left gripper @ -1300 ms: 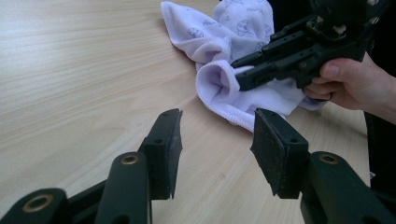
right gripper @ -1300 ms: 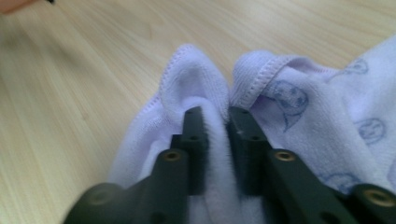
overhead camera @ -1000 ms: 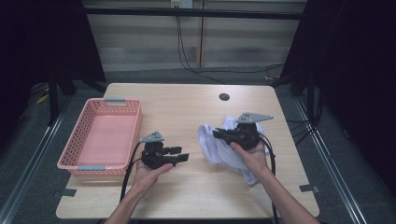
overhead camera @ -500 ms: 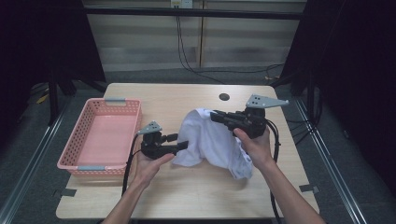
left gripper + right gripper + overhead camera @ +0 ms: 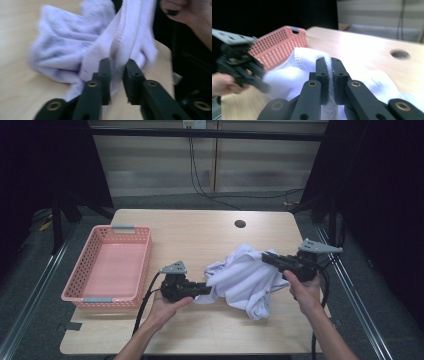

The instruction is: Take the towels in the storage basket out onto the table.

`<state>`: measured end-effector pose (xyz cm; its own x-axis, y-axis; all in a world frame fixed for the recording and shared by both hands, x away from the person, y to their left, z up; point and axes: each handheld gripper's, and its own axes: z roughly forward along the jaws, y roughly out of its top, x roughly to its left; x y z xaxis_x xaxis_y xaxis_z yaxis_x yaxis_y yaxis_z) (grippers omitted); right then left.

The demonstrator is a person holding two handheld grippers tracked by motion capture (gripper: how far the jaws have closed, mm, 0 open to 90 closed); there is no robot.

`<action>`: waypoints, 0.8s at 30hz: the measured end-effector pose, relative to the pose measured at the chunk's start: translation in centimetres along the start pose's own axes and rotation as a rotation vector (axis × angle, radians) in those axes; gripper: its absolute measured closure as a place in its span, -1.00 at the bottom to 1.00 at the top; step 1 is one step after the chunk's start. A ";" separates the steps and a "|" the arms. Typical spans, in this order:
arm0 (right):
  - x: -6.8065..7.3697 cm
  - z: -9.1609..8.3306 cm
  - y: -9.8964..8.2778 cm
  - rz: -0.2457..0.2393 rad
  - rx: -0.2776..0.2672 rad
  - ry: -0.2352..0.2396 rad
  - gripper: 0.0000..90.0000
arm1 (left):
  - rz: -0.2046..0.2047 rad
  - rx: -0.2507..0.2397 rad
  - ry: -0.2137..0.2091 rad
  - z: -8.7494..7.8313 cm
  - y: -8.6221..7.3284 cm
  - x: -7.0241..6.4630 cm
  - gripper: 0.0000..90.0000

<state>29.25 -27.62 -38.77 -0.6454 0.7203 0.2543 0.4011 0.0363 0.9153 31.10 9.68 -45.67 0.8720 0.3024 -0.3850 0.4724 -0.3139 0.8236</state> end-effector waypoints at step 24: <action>-2.7 -4.2 -7.6 0.095 0.109 -0.069 0.90 | -0.055 0.237 0.129 0.3 -4.7 2.1 0.50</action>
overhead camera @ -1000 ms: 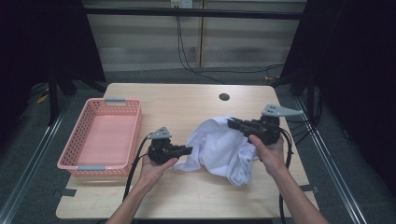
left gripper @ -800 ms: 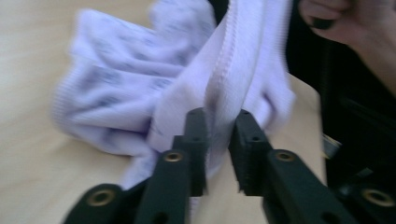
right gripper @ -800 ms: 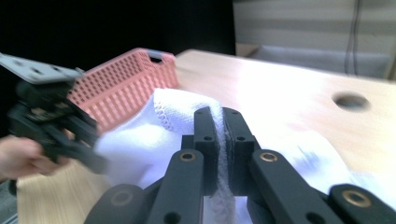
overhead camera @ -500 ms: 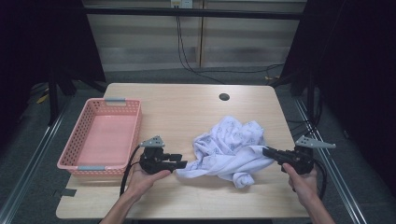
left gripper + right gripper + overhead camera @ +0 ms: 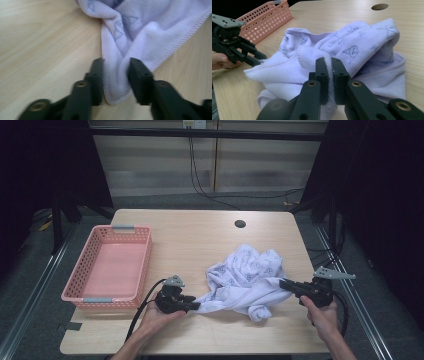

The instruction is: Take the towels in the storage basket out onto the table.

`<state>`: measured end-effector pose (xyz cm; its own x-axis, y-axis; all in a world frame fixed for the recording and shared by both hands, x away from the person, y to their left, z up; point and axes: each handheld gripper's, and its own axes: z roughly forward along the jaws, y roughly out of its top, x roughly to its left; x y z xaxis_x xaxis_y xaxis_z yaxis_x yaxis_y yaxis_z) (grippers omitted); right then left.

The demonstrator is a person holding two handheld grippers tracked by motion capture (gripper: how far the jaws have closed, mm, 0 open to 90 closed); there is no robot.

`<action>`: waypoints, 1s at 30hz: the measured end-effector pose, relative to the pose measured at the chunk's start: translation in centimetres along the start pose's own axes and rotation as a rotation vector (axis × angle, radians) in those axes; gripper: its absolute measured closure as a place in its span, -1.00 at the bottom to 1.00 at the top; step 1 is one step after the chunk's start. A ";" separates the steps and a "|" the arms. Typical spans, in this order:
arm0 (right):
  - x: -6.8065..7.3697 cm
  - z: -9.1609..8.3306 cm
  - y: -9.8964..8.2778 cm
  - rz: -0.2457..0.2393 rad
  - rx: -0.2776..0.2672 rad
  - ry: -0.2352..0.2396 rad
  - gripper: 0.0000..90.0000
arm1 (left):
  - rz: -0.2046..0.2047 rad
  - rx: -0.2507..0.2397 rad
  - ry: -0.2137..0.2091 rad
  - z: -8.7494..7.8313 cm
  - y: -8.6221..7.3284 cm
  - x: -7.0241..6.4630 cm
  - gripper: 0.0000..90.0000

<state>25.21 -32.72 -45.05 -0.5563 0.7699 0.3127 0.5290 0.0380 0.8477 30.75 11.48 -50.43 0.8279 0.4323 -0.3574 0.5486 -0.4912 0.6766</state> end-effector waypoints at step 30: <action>-0.7 -0.1 15.6 -0.079 -0.274 -0.010 0.91 | -0.057 -0.569 0.074 -13.3 12.2 2.5 0.90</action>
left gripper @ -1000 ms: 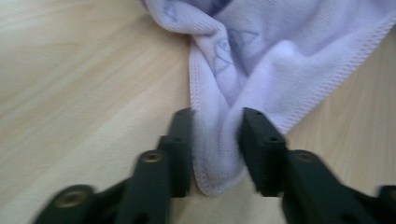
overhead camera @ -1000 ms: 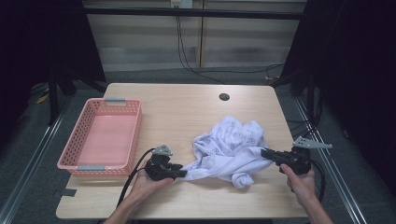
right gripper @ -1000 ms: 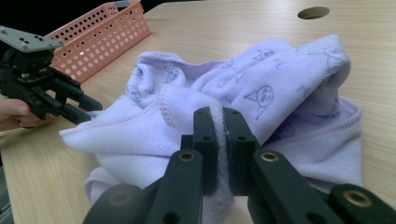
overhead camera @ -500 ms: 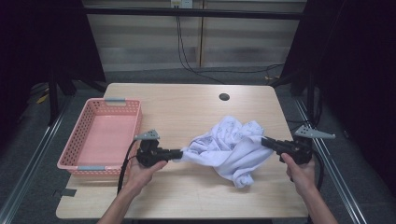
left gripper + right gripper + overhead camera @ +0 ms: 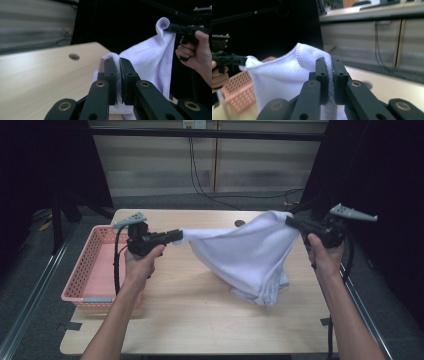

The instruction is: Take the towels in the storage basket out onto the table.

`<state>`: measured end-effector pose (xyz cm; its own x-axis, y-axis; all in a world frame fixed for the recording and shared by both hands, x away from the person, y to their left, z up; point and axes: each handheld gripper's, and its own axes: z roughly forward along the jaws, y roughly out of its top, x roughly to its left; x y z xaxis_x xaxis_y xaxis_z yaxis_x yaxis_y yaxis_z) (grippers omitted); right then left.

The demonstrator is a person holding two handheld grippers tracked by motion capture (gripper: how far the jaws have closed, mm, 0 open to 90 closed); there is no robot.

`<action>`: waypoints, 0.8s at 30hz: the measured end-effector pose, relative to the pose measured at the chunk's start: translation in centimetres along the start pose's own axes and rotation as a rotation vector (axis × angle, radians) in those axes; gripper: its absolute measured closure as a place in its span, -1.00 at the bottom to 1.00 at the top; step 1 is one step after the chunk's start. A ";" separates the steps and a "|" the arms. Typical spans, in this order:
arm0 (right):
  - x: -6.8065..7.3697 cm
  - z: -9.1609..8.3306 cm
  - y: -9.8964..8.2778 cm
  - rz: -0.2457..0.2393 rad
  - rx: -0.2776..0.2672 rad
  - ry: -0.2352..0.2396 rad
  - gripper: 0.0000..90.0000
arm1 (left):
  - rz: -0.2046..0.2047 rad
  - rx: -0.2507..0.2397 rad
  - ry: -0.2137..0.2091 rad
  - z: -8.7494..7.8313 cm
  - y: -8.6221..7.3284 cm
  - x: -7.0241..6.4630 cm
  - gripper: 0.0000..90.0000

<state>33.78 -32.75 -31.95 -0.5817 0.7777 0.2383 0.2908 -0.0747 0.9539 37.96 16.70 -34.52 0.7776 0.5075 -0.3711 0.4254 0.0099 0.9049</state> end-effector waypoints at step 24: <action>3.1 -1.1 8.6 -0.088 -0.138 0.090 0.91 | 0.200 -0.119 0.030 -6.1 6.2 -6.9 0.89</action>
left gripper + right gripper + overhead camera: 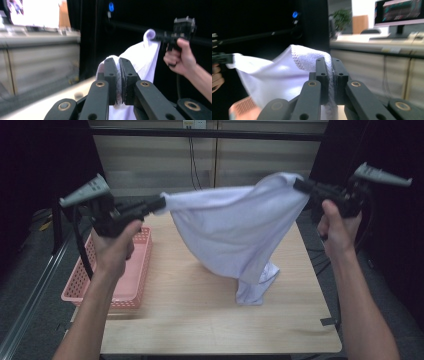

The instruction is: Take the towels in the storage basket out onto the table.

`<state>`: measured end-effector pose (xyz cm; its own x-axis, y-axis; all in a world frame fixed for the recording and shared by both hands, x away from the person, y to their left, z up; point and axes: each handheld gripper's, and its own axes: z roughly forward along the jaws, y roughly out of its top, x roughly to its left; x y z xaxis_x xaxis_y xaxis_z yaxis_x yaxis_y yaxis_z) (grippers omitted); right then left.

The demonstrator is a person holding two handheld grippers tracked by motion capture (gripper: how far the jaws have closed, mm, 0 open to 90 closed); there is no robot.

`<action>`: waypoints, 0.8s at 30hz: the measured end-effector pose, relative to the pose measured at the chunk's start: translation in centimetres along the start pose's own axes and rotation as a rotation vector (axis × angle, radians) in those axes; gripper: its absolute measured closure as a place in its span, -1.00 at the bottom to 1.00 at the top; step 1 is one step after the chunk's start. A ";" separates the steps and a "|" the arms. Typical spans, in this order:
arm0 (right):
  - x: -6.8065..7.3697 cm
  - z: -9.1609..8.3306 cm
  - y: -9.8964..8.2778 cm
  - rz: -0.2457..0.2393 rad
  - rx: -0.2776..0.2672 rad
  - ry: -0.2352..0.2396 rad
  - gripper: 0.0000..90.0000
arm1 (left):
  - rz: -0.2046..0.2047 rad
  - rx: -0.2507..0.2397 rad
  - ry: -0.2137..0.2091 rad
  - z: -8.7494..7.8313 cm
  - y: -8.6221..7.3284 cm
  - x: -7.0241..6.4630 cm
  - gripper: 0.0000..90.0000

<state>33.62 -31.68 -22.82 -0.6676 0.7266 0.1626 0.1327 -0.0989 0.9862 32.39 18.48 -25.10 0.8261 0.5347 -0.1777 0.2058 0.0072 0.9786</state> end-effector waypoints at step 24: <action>7.6 -15.6 -23.4 0.169 0.407 0.084 0.17 | -0.265 0.342 -0.143 -7.4 -21.8 -6.1 0.47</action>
<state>14.01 -34.42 -44.19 -0.6664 0.6639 0.3393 0.5115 0.0760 0.8559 18.97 21.31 -44.60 0.7808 0.4295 -0.4538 0.5617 -0.1645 0.8108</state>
